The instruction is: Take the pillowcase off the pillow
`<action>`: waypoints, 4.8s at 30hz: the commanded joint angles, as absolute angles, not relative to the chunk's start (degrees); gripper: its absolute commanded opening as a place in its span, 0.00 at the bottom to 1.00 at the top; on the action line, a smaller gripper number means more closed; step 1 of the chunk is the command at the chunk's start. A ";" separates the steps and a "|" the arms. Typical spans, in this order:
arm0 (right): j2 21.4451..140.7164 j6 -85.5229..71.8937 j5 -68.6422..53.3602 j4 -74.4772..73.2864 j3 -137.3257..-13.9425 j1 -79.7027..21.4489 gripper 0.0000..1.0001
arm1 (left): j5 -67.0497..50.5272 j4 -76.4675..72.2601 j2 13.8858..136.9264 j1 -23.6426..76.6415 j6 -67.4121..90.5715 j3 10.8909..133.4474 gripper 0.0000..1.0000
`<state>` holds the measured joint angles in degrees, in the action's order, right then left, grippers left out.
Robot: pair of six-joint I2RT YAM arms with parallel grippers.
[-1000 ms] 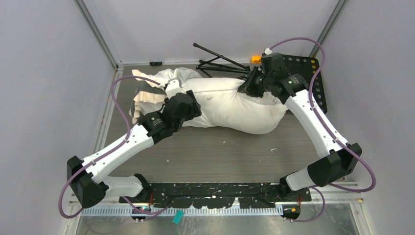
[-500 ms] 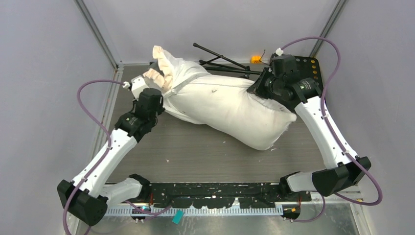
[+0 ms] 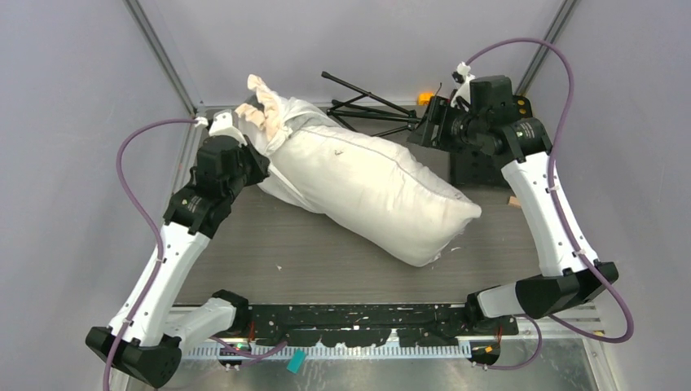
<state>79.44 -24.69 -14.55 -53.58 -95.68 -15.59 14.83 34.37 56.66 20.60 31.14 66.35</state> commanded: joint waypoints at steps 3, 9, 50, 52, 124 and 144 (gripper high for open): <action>80.75 -14.63 -16.04 -55.95 -104.94 -21.30 0.84 | -2.17 30.88 57.52 19.78 31.65 71.53 0.00; 90.61 -10.17 -4.10 -61.18 -117.98 -36.64 0.88 | -1.63 30.29 56.51 19.78 32.08 69.98 0.00; 93.01 -12.70 3.87 -45.11 -103.61 -50.43 0.13 | 39.36 36.56 66.71 40.01 -2.58 79.97 0.89; 91.58 -12.93 4.06 -45.04 -102.13 -50.52 0.12 | 41.66 36.22 69.17 39.92 -4.70 80.88 0.87; 118.25 -5.31 18.53 -51.74 -130.75 -61.30 0.72 | -16.97 38.47 72.17 0.26 28.19 76.58 0.22; 76.07 -15.13 3.17 -40.61 -90.74 -51.04 0.00 | -8.58 39.43 79.85 -2.37 28.14 76.99 0.25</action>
<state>85.78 -12.16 6.66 -40.69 -91.74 -55.07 -16.27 42.04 76.34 1.06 28.14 76.66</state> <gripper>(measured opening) 0.062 0.247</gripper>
